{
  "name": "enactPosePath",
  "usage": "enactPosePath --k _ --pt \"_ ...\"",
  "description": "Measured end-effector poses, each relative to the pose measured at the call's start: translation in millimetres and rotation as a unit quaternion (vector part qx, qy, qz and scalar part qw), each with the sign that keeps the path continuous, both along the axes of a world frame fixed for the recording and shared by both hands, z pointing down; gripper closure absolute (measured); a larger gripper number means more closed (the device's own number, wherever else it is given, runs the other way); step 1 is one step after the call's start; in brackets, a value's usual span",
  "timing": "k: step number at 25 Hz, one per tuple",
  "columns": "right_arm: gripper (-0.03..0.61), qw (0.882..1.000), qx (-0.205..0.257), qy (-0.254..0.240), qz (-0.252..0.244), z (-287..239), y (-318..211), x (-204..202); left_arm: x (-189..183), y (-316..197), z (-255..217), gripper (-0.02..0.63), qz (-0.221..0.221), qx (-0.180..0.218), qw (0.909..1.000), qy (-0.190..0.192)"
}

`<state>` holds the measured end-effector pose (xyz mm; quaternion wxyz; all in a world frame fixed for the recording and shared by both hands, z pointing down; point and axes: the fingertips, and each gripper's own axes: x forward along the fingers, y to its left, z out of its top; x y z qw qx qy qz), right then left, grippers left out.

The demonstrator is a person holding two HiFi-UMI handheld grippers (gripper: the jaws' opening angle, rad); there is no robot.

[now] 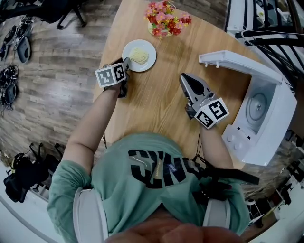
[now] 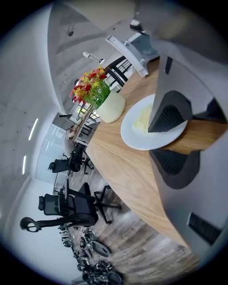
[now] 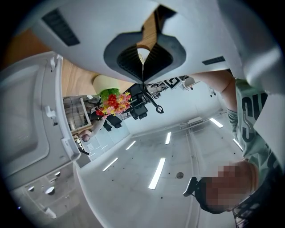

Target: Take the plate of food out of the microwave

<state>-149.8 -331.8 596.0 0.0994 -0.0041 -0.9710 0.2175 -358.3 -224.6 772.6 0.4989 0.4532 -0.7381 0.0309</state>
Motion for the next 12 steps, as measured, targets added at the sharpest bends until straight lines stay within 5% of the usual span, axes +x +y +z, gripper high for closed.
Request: enactPosePath --k 5,12 --pt "0.572 1.0 0.01 -0.002 0.005 -14.0 0.9 5.2 -8.6 3.1 -12.6 0.468 -0.023 0.033 0.9985 -0.037" --pt "0.572 1.0 0.01 -0.005 0.023 -33.5 5.4 12.4 -13.3 24.5 -59.0 0.471 -0.028 0.122 0.9921 0.005"
